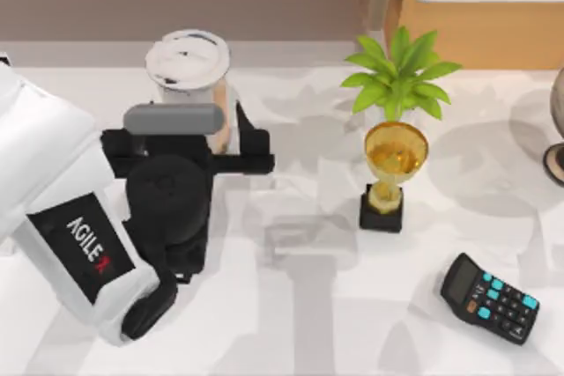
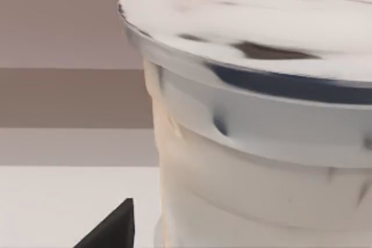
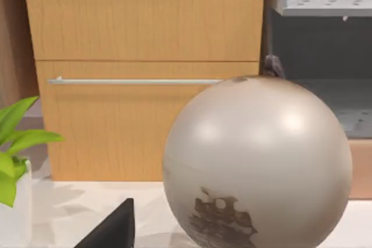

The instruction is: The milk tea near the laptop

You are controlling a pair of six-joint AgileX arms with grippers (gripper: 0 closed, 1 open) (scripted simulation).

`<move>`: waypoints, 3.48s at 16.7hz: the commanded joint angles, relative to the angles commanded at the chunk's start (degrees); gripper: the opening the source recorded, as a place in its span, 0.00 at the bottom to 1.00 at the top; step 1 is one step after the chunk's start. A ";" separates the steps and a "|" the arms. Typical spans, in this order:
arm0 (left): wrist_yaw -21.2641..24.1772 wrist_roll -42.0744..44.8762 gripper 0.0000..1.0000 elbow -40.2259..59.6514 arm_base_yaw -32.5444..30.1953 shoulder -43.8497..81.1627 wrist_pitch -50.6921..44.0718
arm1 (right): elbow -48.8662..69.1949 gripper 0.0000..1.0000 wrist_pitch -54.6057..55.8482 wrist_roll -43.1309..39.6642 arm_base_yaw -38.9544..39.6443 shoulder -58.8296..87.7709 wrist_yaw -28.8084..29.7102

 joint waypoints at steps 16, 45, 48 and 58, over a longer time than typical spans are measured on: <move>3.69 0.45 0.40 6.66 3.66 3.33 -3.14 | 0.00 1.00 0.00 0.00 0.00 0.00 0.00; 4.17 0.65 0.00 7.91 4.11 -1.48 -3.73 | 0.00 1.00 0.00 0.00 0.00 0.00 0.00; 5.32 0.92 0.00 7.74 5.60 -5.24 -2.41 | 0.00 1.00 0.00 0.00 0.00 0.00 0.00; 11.80 2.48 0.00 -2.86 13.78 -18.03 -2.21 | 0.00 1.00 0.00 0.00 0.00 0.00 0.00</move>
